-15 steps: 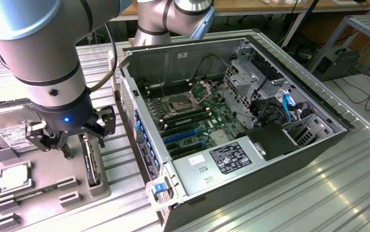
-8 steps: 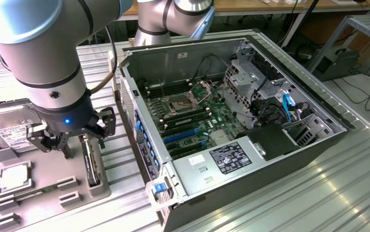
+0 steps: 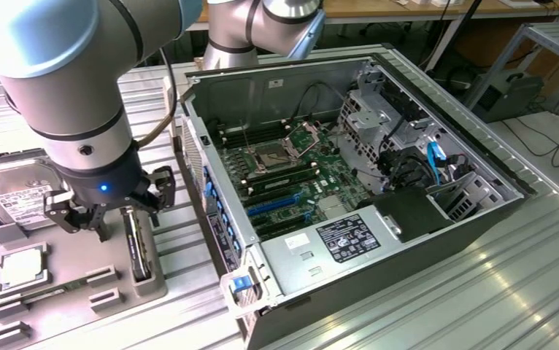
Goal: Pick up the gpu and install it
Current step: 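Pick up the gpu and move the gpu toward the slot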
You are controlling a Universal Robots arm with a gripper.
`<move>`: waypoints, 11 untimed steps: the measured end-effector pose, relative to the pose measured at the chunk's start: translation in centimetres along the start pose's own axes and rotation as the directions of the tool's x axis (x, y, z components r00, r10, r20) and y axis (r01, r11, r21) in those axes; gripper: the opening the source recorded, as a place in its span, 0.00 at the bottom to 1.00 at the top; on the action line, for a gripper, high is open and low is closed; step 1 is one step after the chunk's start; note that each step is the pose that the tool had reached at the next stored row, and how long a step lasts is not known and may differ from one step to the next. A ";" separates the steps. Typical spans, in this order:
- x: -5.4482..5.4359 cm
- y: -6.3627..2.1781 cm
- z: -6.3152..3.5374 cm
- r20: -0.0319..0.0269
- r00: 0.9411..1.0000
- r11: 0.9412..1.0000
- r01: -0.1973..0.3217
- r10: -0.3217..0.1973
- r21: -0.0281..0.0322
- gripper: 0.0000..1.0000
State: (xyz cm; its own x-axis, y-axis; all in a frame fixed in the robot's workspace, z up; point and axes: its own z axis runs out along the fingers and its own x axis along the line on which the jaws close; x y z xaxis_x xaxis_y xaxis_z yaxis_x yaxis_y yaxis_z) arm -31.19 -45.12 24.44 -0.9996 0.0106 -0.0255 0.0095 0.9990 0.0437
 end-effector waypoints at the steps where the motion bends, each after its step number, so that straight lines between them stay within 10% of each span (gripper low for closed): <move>1: 0.0 -0.01 0.30 0.000 1.000 1.000 0.000 0.000 0.000 0.72; 11: 0.0 0.24 1.21 0.000 1.000 1.000 0.000 0.000 0.001 0.72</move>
State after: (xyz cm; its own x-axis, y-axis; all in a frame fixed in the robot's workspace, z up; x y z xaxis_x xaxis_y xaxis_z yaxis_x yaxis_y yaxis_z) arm -31.19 -44.83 23.24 -0.9996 0.0107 -0.0255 0.0096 0.9990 0.0432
